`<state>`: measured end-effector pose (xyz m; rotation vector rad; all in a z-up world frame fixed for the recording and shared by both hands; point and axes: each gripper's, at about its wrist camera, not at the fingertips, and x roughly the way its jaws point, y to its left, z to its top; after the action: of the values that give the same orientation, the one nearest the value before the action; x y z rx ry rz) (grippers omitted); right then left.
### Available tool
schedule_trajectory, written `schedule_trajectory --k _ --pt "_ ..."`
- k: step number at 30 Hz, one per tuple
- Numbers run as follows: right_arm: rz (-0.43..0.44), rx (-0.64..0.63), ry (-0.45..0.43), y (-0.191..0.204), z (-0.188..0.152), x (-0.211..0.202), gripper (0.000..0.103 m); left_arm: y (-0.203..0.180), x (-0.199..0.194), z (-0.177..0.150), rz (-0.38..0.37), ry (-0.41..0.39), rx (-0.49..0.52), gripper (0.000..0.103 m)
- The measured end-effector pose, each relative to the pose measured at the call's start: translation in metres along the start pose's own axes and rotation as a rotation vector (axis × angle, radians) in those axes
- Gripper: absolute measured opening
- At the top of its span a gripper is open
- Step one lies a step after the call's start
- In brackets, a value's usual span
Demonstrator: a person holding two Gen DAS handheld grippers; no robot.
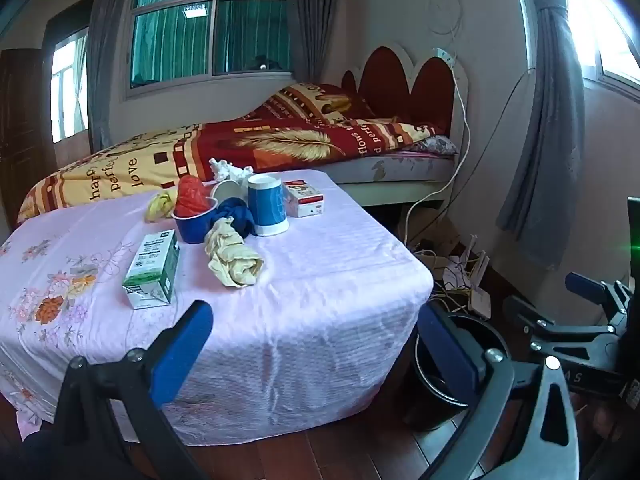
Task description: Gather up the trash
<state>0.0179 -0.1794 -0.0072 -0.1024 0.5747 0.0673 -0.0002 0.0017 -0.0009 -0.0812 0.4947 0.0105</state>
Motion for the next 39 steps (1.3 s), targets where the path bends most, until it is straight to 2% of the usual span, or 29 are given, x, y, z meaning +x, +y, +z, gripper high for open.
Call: schedule_trajectory --k 8,12,39 --pt "0.000 0.002 0.006 -0.002 0.001 0.001 0.103 -0.005 0.009 0.004 0.020 0.039 0.034 0.103" --pt "0.000 0.003 0.004 -0.001 -0.001 0.002 0.103 -0.003 0.010 -0.007 0.019 0.024 0.038 0.103" --pt "0.003 0.009 -0.002 -0.004 0.002 -0.002 0.103 -0.006 0.002 -0.004 0.015 0.032 0.031 0.103"
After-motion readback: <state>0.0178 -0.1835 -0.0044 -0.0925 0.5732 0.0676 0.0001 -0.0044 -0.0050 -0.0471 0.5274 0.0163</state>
